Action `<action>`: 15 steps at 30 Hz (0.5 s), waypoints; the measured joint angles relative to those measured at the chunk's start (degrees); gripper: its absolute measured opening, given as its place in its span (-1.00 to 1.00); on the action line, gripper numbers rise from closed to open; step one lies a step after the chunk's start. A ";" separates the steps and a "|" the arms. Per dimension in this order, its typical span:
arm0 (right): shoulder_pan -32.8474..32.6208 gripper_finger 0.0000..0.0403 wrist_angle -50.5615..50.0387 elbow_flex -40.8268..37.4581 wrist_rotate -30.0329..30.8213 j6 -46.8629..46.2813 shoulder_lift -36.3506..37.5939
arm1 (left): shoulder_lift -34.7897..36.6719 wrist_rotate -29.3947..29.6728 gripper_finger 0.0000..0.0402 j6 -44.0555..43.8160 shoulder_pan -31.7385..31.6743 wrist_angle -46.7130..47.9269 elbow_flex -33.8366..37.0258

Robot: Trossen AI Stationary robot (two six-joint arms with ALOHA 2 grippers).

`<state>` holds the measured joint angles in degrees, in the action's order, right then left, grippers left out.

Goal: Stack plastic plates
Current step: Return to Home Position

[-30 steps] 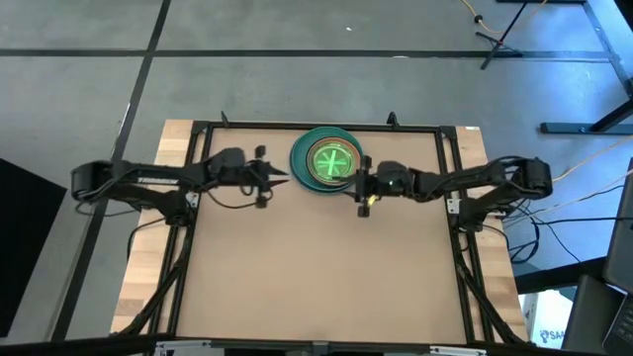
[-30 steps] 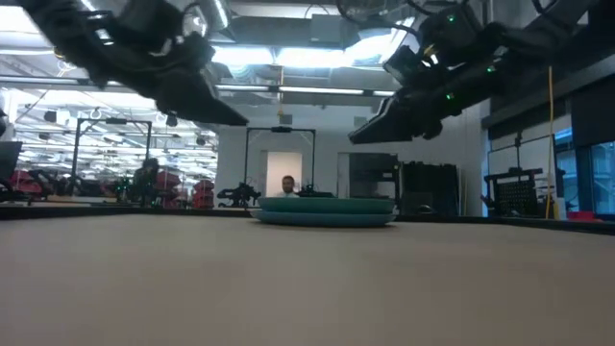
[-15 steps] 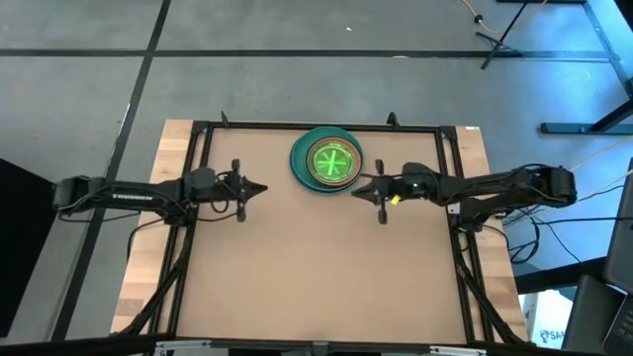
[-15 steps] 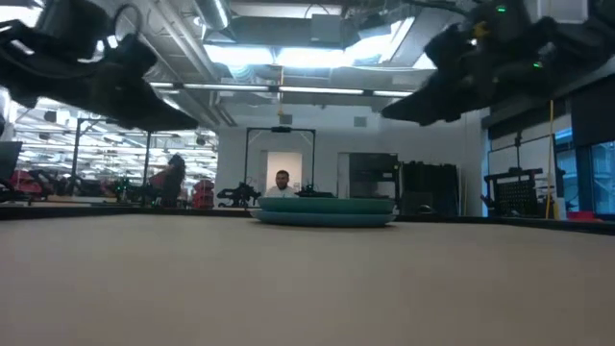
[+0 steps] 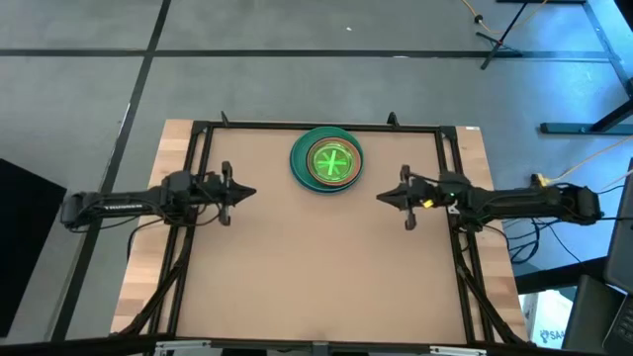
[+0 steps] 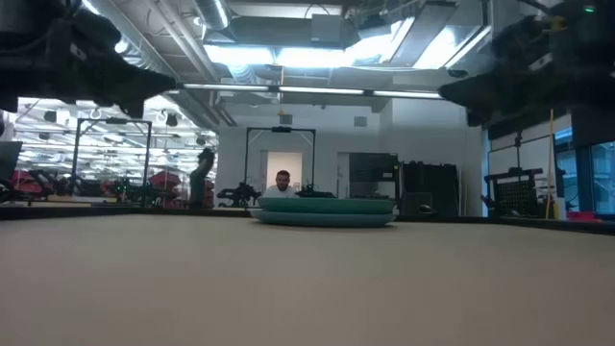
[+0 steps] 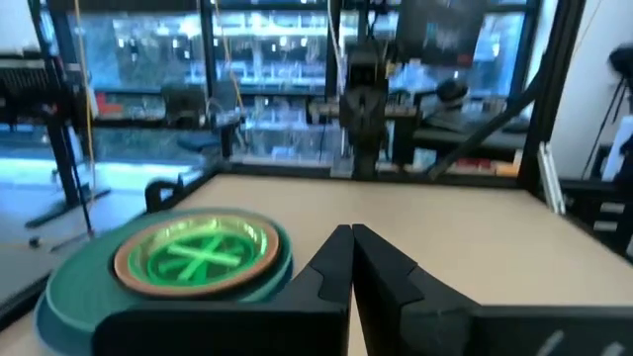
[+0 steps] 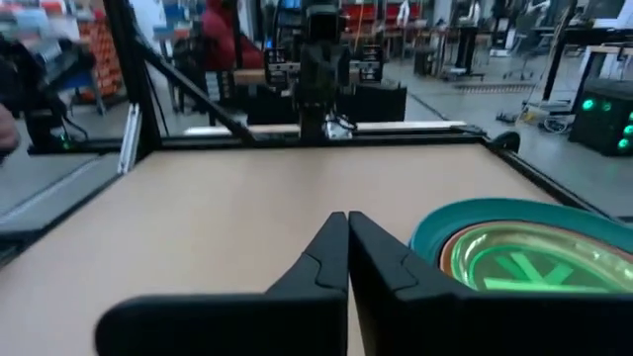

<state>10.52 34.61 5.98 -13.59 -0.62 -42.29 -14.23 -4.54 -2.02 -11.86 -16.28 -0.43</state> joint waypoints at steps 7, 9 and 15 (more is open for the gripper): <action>0.00 -0.99 -3.79 -5.57 2.37 -5.27 12.39 | 6.59 0.07 -0.98 -1.26 0.00 3.38 0.00; 0.00 -1.00 -7.50 -5.57 1.73 -6.25 15.07 | 7.94 0.07 -0.98 -1.37 0.00 5.05 0.00; 0.00 -0.99 -13.40 -5.57 1.53 -7.39 21.35 | 14.24 0.05 -0.98 0.45 0.02 12.11 0.00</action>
<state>10.52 21.20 0.40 -12.05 -8.01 -20.94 0.01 -4.49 -1.56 -11.84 -4.18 -0.43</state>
